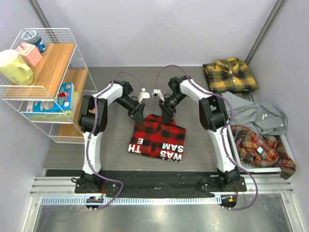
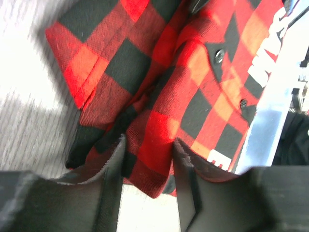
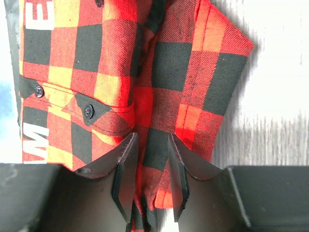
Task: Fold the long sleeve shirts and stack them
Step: Fold the shirt
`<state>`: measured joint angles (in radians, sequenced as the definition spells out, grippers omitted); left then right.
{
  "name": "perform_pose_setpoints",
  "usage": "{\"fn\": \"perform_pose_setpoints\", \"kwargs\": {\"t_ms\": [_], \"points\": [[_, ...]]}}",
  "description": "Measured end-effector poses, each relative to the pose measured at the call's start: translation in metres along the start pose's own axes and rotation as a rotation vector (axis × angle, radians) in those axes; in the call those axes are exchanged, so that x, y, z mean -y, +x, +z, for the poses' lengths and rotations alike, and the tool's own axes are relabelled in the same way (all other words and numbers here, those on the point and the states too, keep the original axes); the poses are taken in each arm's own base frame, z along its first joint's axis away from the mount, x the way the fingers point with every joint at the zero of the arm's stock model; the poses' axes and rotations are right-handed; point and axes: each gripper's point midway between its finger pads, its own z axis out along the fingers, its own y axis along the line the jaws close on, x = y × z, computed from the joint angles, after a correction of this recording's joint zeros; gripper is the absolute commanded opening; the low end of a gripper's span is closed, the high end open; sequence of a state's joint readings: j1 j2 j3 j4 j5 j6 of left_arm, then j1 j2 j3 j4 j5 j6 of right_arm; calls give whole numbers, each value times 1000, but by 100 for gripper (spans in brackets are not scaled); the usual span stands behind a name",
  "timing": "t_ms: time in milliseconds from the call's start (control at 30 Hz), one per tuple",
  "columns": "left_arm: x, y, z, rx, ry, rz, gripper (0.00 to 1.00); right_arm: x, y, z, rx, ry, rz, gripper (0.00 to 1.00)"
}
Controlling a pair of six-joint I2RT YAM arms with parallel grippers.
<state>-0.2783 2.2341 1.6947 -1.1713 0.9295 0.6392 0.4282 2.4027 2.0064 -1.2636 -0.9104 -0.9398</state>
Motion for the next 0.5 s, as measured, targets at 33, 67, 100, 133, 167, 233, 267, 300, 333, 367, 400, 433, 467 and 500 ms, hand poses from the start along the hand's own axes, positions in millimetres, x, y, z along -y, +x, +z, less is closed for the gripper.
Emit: {"fn": "perform_pose_setpoints", "kwargs": {"t_ms": [33, 67, 100, 133, 167, 233, 267, 300, 333, 367, 400, 433, 467, 500], "points": [[1, -3, -1, 8, 4, -1, 26, 1, -1, -1, 2, 2, 0, 37], [2, -5, -1, 13, 7, -2, 21, 2, -1, -3, 5, 6, 2, 37], [3, -7, -1, 18, 9, 0, 10, 2, -1, -4, 7, 8, 3, 37], [4, -8, -2, 22, 11, 1, 5, 3, -1, -5, 9, 10, 4, 37], [4, -9, -2, 24, 12, 1, 1, 4, -2, -7, 12, 14, 7, 37], [5, -9, -2, 25, 15, -2, 4, 6, -2, -10, 19, 21, 19, 37], [5, -9, -2, 25, 15, -3, 12, 7, -2, -12, 24, 25, 26, 37], [5, -9, -2, 25, 15, -3, 33, 8, -3, -15, 29, 30, 31, 37], [5, -9, -2, 25, 15, -1, 38, 10, -4, -18, 36, 36, 42, 37], [4, -9, -2, 24, 14, 5, 42, 12, -5, -22, 47, 42, 54, 37], [4, -9, -2, 24, 13, 8, 47, 14, -7, -26, 60, 50, 67, 37], [4, -9, -2, 24, 10, 11, 48, 16, -9, -30, 75, 55, 80, 37], [5, -10, -4, 26, 5, 20, 49, 18, -11, -33, 89, 58, 95, 37], [5, -12, -5, 32, -1, 30, 51, 20, -13, -36, 102, 60, 105, 37]]}}
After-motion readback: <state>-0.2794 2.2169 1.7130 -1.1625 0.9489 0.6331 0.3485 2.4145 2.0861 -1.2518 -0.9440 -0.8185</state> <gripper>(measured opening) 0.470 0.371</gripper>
